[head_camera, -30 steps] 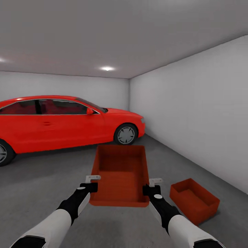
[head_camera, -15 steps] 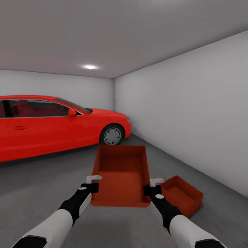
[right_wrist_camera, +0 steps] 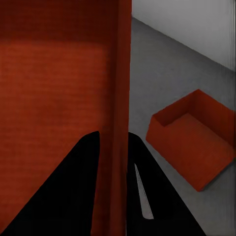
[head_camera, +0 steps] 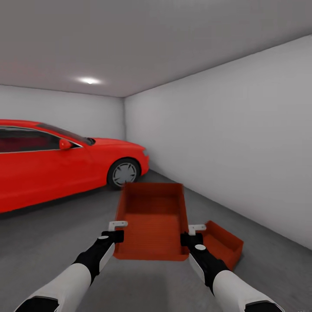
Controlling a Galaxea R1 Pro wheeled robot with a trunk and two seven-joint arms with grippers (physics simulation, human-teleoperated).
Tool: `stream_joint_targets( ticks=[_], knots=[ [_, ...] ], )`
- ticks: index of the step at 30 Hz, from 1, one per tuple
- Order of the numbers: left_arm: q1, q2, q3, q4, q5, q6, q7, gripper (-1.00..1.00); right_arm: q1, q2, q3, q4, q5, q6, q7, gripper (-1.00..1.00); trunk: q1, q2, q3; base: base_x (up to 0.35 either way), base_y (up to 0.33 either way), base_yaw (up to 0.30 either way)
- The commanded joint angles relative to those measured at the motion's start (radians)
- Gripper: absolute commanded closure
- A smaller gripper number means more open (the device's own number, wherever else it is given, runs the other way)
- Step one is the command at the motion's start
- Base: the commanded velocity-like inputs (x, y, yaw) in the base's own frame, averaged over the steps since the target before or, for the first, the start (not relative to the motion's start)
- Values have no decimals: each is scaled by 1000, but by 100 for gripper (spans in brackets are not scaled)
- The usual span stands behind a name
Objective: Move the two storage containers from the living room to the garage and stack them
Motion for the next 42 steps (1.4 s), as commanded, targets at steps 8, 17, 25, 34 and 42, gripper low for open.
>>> stream_joint_targets(
  ticks=[8, 17, 25, 34, 42],
  knots=[
    [-1, 21, 41, -8, -16, 7, 24, 100, -1, -5, -16, 4, -4, -2, -30, 100, 1, -1, -1, 299, 220, -287],
    [-1, 21, 41, -9, -16, 6, 24, 100, -1, -5, -16, 5, -4, -2, -30, 100, 1, -1, -1, 298, 222, -287],
    [-1, 22, 41, -8, -16, 5, 24, 100, -1, -4, -16, 6, -4, -3, -30, 100, 1, -1, -1, 297, 222, -287],
    [-1, 22, 41, -11, -16, 5, 24, 100, -1, -4, -16, 6, -4, -4, -30, 100, 1, -1, -1, 297, 222, -287],
    [-1, 21, 41, -13, -16, 5, 24, 100, -1, -5, -16, 6, -4, -4, -30, 100, 1, -1, -1, 297, 222, -287]
  ],
)
